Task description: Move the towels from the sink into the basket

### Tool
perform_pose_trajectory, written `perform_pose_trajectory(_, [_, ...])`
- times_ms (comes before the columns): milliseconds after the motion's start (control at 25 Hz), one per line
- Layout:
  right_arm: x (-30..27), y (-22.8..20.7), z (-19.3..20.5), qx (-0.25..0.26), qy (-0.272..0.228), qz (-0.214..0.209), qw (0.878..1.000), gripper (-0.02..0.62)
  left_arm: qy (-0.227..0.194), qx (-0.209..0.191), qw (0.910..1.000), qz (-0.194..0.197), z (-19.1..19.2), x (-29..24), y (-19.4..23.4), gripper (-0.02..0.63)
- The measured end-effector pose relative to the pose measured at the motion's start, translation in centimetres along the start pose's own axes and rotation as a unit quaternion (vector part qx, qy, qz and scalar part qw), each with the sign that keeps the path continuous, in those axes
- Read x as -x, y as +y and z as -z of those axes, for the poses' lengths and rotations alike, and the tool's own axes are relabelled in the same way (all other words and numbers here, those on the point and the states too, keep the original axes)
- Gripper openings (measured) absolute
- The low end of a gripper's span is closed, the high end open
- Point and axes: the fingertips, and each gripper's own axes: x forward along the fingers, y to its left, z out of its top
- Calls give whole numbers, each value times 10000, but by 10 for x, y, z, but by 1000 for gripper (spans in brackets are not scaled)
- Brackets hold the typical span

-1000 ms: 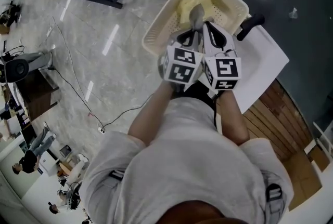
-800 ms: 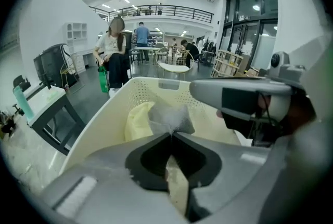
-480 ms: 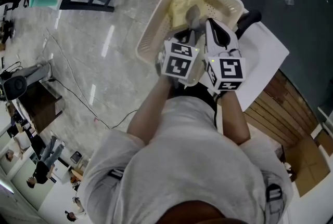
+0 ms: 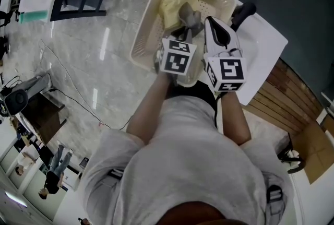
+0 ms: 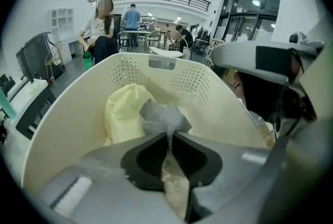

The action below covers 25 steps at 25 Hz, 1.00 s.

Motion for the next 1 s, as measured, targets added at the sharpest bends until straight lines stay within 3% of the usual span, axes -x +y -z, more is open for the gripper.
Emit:
perform_pose_trajectory(80, [1,0,-1,4,-12,8,10000,6,-28,9,10000,34,-5,4,-1,52])
perform_pose_trajectory(240, [3,-1,0,28,-14,-1,10000,6,-231,132,9996,36,-13,11,-1,153])
perform_pose_trajectory(440, [8,4,-1,123,-25,-109,9999,6,-586,178,9981,-114,-18,31,-1,153])
perform_pose_trajectory(680, [20,22,-7,339,-117,-341,9988,6,-1197,273,9901,-683,-23,69,11,152])
perform_pose_trajectory(840, [30,36,-18,500,-243,-518,9971,6,-1616,296,9812,-1008,-28,100,12,132])
perform_pose_trajectory(1000, [43,51,-26,704,-296,-709,9946,6,-2041,337,9694,-1324,-31,131,10,21])
